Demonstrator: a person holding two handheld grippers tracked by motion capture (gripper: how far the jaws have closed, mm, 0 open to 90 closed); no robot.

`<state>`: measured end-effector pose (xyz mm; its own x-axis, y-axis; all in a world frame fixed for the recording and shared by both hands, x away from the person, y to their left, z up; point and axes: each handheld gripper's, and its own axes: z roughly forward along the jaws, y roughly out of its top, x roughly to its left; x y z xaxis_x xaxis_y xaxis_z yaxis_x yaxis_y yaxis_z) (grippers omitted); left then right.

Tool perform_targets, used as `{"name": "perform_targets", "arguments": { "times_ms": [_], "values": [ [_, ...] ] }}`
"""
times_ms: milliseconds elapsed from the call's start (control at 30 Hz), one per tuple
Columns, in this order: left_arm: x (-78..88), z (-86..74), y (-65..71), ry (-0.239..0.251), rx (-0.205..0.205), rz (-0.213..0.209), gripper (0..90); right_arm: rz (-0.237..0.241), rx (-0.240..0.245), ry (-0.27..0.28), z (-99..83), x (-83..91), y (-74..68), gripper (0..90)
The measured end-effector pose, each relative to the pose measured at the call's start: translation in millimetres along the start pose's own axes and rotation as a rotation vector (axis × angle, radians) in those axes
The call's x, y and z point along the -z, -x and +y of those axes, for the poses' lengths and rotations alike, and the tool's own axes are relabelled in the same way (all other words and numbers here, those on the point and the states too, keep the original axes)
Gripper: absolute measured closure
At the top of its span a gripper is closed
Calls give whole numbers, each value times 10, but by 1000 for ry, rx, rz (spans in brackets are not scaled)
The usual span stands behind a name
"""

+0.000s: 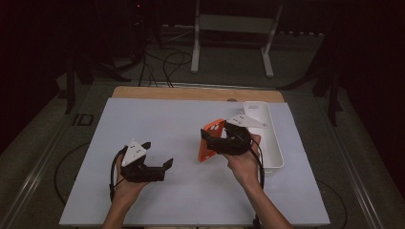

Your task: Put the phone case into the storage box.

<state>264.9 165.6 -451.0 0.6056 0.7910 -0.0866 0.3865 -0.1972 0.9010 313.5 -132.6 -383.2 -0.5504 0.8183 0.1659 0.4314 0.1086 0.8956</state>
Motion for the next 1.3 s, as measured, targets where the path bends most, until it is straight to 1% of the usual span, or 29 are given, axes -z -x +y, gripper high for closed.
{"name": "perform_targets", "arguments": {
  "times_ms": [33, 167, 300, 467, 533, 600, 667, 733, 800, 1000, 1033, 1167, 1300],
  "values": [
    [11, -10, -14, -1, 5, 1, 12, -1, 0, 0, 1, -2, 1, 164],
    [57, -66, -71, -10, -2, 16, 2, -5, 0, -1, 3, -5, 9, 165],
    [117, -152, -141, -9, 12, 33, 2, -10, 0, 0, 8, -5, 23, 165],
    [189, -255, -210, -8, 15, 47, 2, -17, 3, -2, 12, -10, 25, 165],
    [222, -299, -226, -4, 17, 57, 2, -19, 3, -1, 12, -12, 27, 165],
    [254, -336, -240, 1, 20, 58, 2, -22, 3, 0, 14, -14, 30, 165],
    [293, -371, -246, 8, 14, 72, 2, -23, 3, 0, 17, -15, 31, 165],
    [320, -395, -250, 18, 10, 75, 2, -25, 5, -1, 21, -13, 30, 165],
    [357, -423, -258, 30, -1, 87, 2, -27, 5, -1, 24, -10, 32, 165],
    [435, -498, -308, 42, 0, 114, 2, -36, 6, 3, 40, -5, 56, 165],
    [443, -512, -316, 41, -3, 121, 2, -38, 6, 2, 45, -4, 60, 165],
    [458, -563, -334, 46, 7, 125, 2, -42, 6, 6, 73, -7, 63, 165],
    [451, -589, -333, 44, 0, 128, 2, -48, 12, 12, 117, -15, 57, 164]
  ]
}}
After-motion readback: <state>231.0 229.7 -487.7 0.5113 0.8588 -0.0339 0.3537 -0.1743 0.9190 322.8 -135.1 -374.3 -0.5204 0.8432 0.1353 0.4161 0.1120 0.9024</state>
